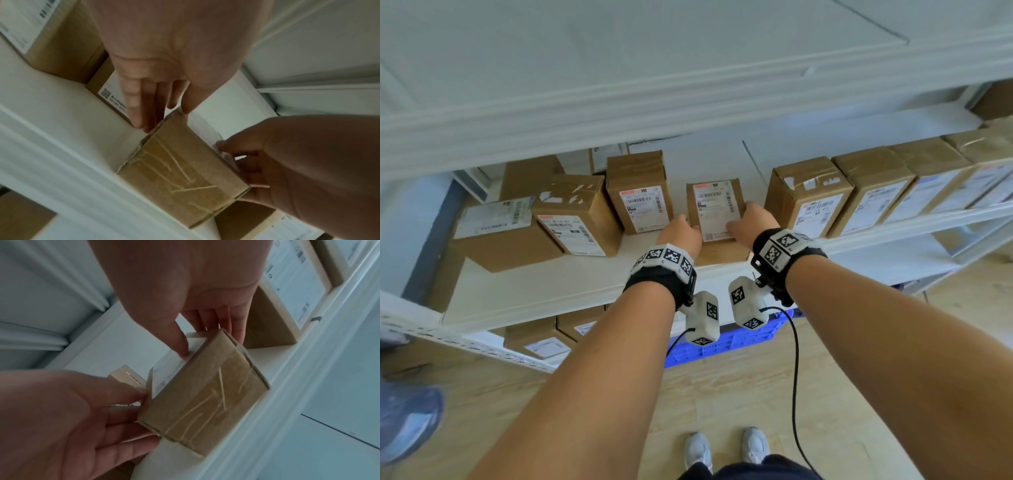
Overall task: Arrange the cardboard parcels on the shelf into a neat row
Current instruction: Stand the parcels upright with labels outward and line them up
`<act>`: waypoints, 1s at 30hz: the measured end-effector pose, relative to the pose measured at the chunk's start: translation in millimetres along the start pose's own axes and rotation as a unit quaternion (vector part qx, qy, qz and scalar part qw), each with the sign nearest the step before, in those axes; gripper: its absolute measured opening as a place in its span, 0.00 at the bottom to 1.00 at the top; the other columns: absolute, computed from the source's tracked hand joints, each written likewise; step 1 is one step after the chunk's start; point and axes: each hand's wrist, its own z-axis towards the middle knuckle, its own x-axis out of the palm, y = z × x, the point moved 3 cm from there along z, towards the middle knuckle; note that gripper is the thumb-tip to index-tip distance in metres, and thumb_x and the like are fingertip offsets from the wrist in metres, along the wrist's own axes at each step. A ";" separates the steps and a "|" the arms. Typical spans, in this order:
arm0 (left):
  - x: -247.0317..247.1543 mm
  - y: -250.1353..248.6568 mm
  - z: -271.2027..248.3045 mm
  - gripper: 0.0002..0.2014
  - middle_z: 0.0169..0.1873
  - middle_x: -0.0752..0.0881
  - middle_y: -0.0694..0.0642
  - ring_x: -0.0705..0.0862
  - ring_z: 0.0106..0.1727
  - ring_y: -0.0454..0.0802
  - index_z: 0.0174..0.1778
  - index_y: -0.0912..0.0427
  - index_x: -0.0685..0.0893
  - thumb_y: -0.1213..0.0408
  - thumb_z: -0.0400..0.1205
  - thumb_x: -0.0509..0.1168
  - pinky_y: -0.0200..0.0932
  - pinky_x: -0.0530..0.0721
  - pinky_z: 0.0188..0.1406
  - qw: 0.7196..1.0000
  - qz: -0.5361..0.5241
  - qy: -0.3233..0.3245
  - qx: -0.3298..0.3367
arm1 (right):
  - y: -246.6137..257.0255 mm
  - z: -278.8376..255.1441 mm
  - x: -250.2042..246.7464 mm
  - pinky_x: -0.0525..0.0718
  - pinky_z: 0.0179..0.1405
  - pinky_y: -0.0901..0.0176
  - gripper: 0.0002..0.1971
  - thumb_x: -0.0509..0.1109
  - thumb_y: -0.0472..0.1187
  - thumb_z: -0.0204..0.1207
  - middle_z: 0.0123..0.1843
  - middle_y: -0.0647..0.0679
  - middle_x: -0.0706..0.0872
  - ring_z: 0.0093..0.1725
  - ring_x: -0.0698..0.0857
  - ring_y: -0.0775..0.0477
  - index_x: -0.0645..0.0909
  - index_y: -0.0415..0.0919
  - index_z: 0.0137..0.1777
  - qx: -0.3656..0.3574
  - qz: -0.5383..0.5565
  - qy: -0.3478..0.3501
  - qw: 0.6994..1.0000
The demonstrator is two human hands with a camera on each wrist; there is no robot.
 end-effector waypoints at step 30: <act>-7.5 -33.9 -7.1 0.25 0.80 0.68 0.57 0.80 0.68 0.57 0.81 0.43 0.65 0.51 0.87 0.56 0.41 0.78 0.55 0.986 -0.125 -0.096 0.052 | 2.0 -36.2 -59.4 0.81 0.65 0.48 0.30 0.57 0.21 0.74 0.74 0.41 0.73 0.68 0.78 0.39 0.69 0.40 0.76 -0.169 -0.005 -0.112 0.979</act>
